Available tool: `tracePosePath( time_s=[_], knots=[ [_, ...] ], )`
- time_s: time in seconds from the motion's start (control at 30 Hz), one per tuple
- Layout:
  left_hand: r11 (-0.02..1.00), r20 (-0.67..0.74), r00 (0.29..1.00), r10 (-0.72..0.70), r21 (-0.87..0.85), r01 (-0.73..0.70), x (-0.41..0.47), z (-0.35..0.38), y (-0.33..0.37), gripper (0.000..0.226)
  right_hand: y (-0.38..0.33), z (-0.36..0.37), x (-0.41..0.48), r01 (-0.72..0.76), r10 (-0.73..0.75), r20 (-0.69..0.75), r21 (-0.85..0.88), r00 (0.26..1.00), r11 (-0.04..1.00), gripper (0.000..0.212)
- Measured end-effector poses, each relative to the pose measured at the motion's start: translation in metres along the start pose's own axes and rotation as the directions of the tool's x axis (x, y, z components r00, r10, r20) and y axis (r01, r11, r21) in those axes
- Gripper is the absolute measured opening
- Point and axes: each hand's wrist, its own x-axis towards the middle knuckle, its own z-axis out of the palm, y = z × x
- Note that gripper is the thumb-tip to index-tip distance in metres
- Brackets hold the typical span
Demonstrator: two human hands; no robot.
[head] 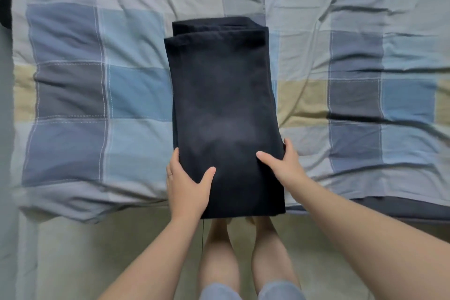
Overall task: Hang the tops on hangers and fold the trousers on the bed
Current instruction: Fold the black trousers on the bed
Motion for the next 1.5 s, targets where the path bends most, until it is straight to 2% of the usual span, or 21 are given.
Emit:
tracePosePath(
  time_s=[0.13,0.27,0.33,0.43,0.57,0.63,0.7,0.83,1.03,1.13,1.23,1.37,1.4,1.5],
  knots=[
    [0.997,0.023,0.997,-0.077,-0.023,0.078,-0.005,-0.002,-0.006,0.080,0.023,-0.004,-0.007,-0.129,0.116,0.098,0.138,0.988,0.982,0.096],
    [0.988,0.113,0.981,-0.155,0.007,0.156,-0.001,-0.014,-0.010,0.075,0.026,-0.019,-0.015,-0.232,0.233,0.203,-0.029,0.951,0.972,0.081],
    [0.972,0.191,0.954,-0.232,0.007,0.235,-0.003,-0.022,-0.011,0.072,0.029,-0.025,-0.022,-0.262,0.283,0.242,-0.117,0.928,0.958,0.090],
    [0.951,0.392,0.873,-0.291,0.017,0.310,-0.014,-0.028,-0.016,0.058,0.034,-0.031,-0.037,-0.295,0.325,0.283,-0.146,0.902,0.944,0.107],
    [0.834,0.564,0.719,-0.406,-0.095,0.544,-0.039,-0.029,-0.014,0.047,0.031,-0.030,-0.058,-0.287,0.308,0.328,-0.113,0.893,0.951,0.077],
    [0.774,0.611,0.666,-0.427,-0.134,0.619,-0.048,-0.031,-0.011,0.046,0.030,-0.031,-0.067,-0.302,0.323,0.332,-0.112,0.887,0.947,0.084],
    [0.735,0.629,0.634,-0.449,-0.143,0.662,-0.058,-0.036,-0.011,0.042,0.032,-0.036,-0.076,-0.336,0.360,0.319,-0.128,0.877,0.933,0.088],
    [0.675,0.656,0.569,-0.496,-0.122,0.728,-0.081,-0.050,-0.016,0.038,0.034,-0.050,-0.102,-0.377,0.405,0.269,-0.152,0.874,0.914,0.053],
    [0.647,0.669,0.493,-0.556,-0.024,0.762,-0.129,-0.075,-0.021,0.031,0.050,-0.067,-0.165,-0.396,0.417,0.288,-0.130,0.862,0.909,0.043],
    [0.606,0.662,0.451,-0.599,0.007,0.795,-0.145,-0.087,-0.020,0.032,0.057,-0.071,-0.190,-0.539,0.494,0.338,0.046,0.801,0.841,0.038],
    [0.578,0.636,0.475,-0.608,-0.055,0.814,-0.143,-0.097,-0.010,0.030,0.045,-0.072,-0.199,-0.565,0.483,0.328,0.236,0.812,0.790,0.026],
    [0.527,0.584,0.588,-0.559,-0.297,0.796,-0.124,-0.102,0.013,0.023,0.005,-0.073,-0.188,-0.455,0.390,0.235,0.424,0.890,0.783,0.012],
    [0.520,0.569,0.627,-0.532,-0.365,0.772,-0.117,-0.102,0.020,0.023,-0.007,-0.072,-0.182,-0.424,0.368,0.211,0.452,0.906,0.785,0.017],
    [0.504,0.516,0.737,-0.438,-0.538,0.676,-0.087,-0.099,0.045,0.030,-0.043,-0.066,-0.161,-0.329,0.294,0.152,0.536,0.944,0.778,0.058]
  ],
)
